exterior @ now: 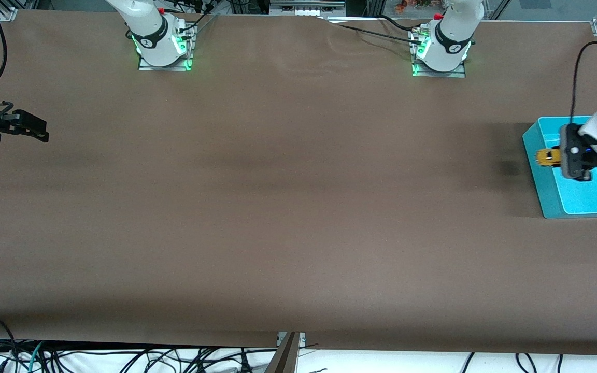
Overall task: Wind and store yellow beetle car
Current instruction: 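Move the car into the cyan bin and open the left gripper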
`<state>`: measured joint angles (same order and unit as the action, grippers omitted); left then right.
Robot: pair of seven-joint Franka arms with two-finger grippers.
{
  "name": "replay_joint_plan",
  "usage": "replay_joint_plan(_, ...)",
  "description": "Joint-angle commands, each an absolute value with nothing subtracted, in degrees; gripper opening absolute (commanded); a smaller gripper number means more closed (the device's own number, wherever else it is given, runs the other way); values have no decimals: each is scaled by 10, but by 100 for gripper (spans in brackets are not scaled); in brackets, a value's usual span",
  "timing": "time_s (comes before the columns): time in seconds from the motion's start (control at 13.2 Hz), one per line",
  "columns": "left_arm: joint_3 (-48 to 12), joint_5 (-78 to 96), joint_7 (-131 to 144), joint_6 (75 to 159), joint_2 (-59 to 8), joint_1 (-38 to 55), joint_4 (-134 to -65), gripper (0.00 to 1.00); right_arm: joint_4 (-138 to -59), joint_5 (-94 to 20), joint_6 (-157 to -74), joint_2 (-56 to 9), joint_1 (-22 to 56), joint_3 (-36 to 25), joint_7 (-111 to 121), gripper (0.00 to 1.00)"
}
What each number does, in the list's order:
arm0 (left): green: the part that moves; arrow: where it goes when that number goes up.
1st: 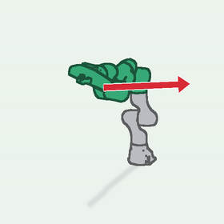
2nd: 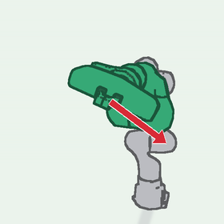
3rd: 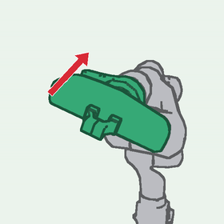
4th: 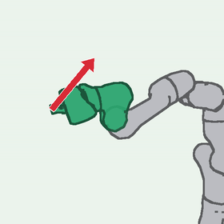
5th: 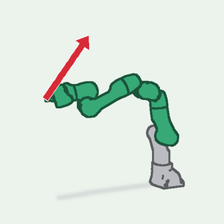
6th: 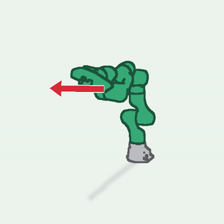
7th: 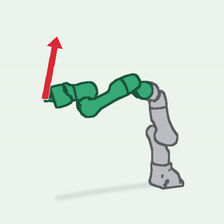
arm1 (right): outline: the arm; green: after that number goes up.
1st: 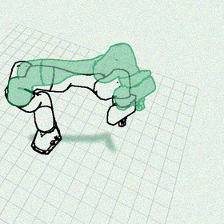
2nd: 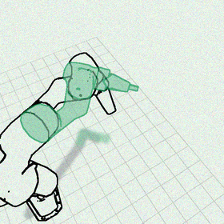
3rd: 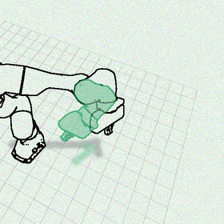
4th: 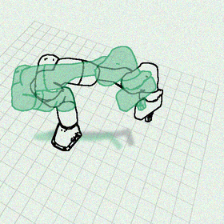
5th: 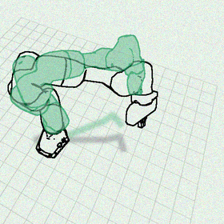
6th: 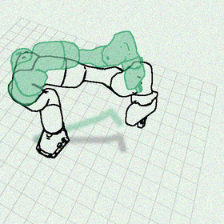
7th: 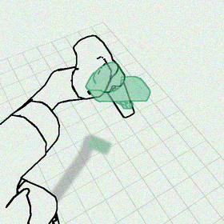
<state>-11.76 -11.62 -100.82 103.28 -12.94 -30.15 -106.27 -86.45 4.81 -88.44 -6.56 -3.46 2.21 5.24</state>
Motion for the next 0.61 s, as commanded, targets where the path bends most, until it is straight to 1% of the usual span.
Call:
replay_joint_plan(0.0,-125,-163,-1072,1069,-141,-365,-1060,10,-864,40,-884,-62,-38,24,61,100)
replay_joint_plan(0.15,-124,-168,-1107,1146,-153,-406,-1094,10,-864,40,-883,-62,-38,24,60,100)
replay_joint_plan(0.23,-125,-168,-1124,1186,-155,-430,-1124,10,-864,40,-883,-62,-38,23,60,100)
replay_joint_plan(0.38,-125,-168,-1151,1294,-163,-467,-1179,10,-864,41,-882,-62,-38,23,60,100)
replay_joint_plan(0.53,-125,-168,-1157,1357,-198,-483,-1197,10,-864,41,-882,-62,-38,23,59,100)
